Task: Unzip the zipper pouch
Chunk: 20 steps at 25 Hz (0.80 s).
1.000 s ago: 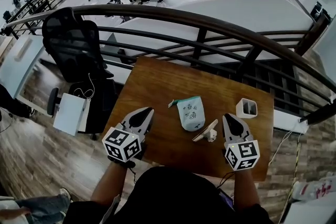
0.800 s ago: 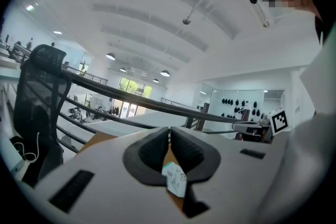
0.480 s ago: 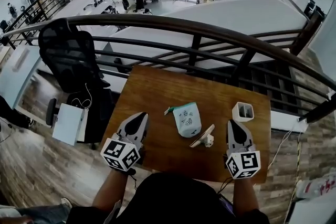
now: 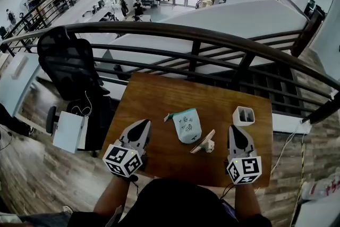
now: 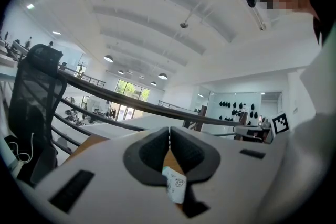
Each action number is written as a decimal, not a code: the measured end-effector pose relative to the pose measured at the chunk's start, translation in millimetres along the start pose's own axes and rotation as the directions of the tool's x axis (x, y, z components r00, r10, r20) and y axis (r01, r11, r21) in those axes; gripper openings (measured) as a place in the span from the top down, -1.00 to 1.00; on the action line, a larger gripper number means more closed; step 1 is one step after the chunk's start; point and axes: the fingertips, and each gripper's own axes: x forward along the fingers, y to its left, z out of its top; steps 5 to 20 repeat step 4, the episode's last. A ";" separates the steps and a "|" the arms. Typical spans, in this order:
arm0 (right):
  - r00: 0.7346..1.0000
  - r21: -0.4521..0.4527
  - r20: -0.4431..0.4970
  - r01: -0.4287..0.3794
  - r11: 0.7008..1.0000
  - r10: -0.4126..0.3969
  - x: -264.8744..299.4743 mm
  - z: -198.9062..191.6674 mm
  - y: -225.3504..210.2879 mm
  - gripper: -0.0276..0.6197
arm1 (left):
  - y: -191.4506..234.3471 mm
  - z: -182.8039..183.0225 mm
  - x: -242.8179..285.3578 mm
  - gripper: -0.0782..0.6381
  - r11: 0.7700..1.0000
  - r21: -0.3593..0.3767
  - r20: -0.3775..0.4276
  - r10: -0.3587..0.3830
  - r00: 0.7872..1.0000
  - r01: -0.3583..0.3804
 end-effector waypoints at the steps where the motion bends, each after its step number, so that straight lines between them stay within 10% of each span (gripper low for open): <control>1: 1.000 -0.003 -0.002 0.000 1.000 0.000 0.3 -0.3 0.3 0.93 | -0.3 0.3 0.3 0.73 1.000 0.000 0.000 -0.002 1.000 0.002; 20: 1.000 -0.006 -0.008 -0.002 1.000 0.002 0.1 -0.2 0.4 0.93 | -1.7 1.0 1.5 0.73 1.000 -0.001 -0.002 -0.007 1.000 0.007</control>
